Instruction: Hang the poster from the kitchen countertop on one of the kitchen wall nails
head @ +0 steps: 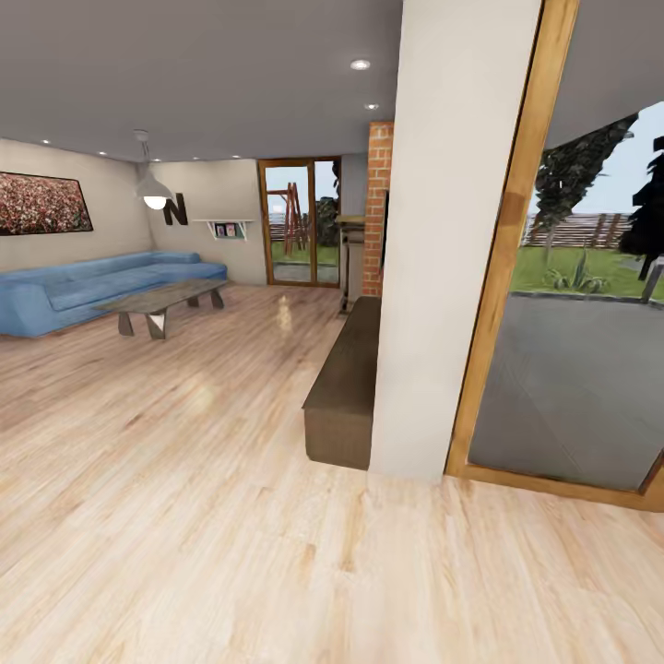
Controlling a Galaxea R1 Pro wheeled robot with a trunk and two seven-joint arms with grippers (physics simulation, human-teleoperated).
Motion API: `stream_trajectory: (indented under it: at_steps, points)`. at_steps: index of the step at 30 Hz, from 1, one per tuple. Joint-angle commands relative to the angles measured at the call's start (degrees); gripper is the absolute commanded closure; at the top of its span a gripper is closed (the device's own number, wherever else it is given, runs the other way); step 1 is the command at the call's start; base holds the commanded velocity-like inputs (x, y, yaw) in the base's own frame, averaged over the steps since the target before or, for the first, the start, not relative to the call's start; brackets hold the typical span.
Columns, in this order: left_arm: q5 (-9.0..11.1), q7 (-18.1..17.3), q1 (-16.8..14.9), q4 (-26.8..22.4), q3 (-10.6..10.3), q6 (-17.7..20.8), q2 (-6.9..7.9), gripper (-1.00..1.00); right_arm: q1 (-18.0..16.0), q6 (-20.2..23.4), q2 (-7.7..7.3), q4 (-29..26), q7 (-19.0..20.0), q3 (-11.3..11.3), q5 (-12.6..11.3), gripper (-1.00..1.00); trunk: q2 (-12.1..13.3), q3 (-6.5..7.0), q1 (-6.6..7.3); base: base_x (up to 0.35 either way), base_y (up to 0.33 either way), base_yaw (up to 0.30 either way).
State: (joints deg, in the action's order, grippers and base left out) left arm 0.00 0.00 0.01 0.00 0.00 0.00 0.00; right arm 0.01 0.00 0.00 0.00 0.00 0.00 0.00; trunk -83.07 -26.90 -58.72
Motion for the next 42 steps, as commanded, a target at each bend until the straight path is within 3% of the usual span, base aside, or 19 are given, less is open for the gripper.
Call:
stream_trajectory:
  at_steps: [1, 7, 26, 33, 37, 38, 42]
  points:
    - [0.2, -0.3, 0.1, -0.3, -0.2, 0.3, -0.33, -1.0, -0.1, 0.3, 0.33, 0.1, 0.1, 0.0, -0.1, -1.0, 0.0, -0.03, 0.0, 0.0, 0.0, 0.0]
    - [0.2, -0.4, 0.1, -0.4, -0.2, 0.4, -0.35, -1.0, -0.1, 0.8, 2.05, 0.1, 0.2, 0.0, 0.1, -1.0, 0.0, -0.03, 0.0, 0.0, 0.0, 0.0]
    - [0.2, -0.4, 0.1, -0.4, -0.2, 0.4, -0.35, -1.0, -0.1, 0.8, 2.04, 0.1, 0.2, 0.0, 0.1, -1.0, 0.0, -0.03, 0.0, 0.0, 0.0, 0.0]
    - [-0.3, -0.1, 1.8, -2.6, 0.0, 0.5, -2.6, -1.0, -2.4, -1.2, -0.19, -2.1, 0.0, 0.1, 0.2, -1.0, 0.0, -0.03, 0.0, 0.0, 0.0, 0.0]
    - [-1.0, 0.0, 2.0, -3.9, 0.0, 0.4, -2.88, -1.0, -3.7, -2.5, -1.28, -3.4, -0.1, 0.1, 0.1, -1.0, 0.0, -0.03, 0.0, 0.0, 0.0, 0.0]
    - [-1.2, 0.0, 2.1, -32.6, 0.0, 0.4, -2.9, -1.0, -5.2, -10.1, -1.37, -21.5, -0.1, 0.1, 0.1, -1.0, 0.0, -0.03, 0.0, 0.0, 0.0, 0.0]
    - [-1.9, 0.0, 2.2, -36.1, 0.3, 0.4, -2.93, -1.0, -5.4, -10.6, -1.63, -24.4, -0.1, 0.2, 0.1, -1.0, 0.0, -0.03, 0.0, 0.0, 0.0, 0.0]
